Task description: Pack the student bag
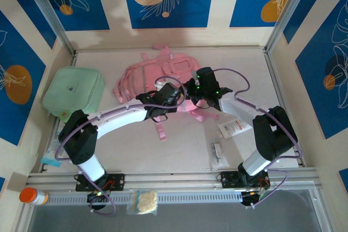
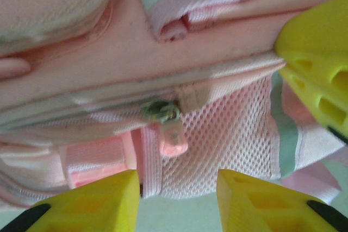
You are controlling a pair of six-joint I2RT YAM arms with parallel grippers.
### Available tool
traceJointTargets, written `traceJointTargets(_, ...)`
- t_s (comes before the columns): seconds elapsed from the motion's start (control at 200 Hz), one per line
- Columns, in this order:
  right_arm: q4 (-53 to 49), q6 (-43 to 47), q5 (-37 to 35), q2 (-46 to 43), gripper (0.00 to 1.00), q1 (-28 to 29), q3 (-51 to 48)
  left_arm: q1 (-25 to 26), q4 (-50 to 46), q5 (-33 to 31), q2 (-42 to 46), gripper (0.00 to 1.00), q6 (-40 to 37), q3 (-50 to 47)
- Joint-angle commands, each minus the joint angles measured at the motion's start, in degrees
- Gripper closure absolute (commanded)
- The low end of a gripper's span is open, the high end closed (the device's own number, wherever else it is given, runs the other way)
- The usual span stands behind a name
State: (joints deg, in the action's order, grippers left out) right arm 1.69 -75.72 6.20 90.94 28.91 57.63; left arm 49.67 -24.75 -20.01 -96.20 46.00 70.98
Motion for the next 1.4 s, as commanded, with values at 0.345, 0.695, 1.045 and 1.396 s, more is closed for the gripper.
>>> traceJointTargets(0.345,4.2,-0.8,3.5,-2.9,1.0,0.8,0.7,-1.4,-2.4,-8.5,-8.4,0.65,0.2,10.9)
traceJointTargets(0.695,4.2,-0.5,3.8,-3.6,1.0,0.8,-0.1,-2.5,-1.4,-8.9,-7.7,0.83,1.5,10.7)
traceJointTargets(1.045,0.8,3.6,6.9,-4.8,1.0,-3.5,-0.4,-3.2,-3.3,-3.0,1.2,0.91,-4.1,5.8)
traceJointTargets(1.396,-4.5,13.5,16.1,-0.2,1.0,-10.8,5.4,-7.1,-6.1,4.5,8.0,0.95,-5.8,-6.0)
